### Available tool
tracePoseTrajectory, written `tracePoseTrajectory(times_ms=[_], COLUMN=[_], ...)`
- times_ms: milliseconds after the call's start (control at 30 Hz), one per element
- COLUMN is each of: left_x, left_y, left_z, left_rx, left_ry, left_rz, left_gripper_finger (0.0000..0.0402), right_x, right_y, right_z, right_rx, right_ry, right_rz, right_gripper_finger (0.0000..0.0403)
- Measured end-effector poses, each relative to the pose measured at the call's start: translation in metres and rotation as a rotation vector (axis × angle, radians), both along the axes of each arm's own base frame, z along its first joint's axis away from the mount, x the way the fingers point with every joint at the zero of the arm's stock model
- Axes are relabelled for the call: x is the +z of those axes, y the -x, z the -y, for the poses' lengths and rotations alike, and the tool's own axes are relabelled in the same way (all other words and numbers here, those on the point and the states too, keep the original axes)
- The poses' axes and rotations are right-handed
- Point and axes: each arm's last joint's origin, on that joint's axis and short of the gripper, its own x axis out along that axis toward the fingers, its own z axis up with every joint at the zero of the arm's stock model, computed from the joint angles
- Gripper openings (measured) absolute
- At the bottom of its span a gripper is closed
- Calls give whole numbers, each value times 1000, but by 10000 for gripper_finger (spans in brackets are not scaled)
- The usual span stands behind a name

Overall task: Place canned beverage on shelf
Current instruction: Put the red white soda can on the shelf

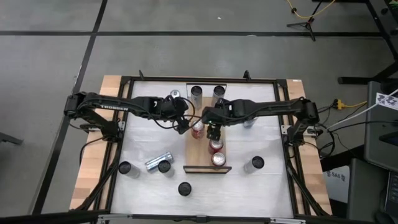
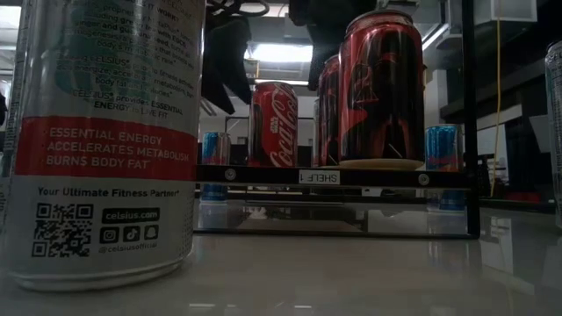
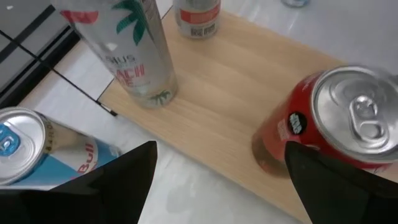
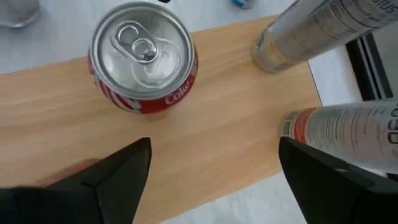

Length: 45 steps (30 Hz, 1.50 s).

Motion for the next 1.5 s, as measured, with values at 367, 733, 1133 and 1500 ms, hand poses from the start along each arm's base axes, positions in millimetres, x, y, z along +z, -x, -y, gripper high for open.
tracePoseTrajectory(times_ms=[367, 733, 1133, 1500], left_x=[0, -1, -1, -1], left_y=[0, 0, 0, -1], left_z=[0, 0, 8, 20], left_rx=[1, 0, -57, -101], left_ry=[0, 1, 49, 50], left_rz=[0, -6, -4, -4], left_gripper_finger=[345, 345, 345, 345], right_x=[-6, -16, -18, -18], right_y=[-9, -16, -16, -16], right_z=[0, -1, 0, 0], right_rx=[0, 0, -11, -12], right_ry=[0, 1, 27, 33], right_rz=[34, 19, 5, 1], right_gripper_finger=[344, 344, 344, 344])
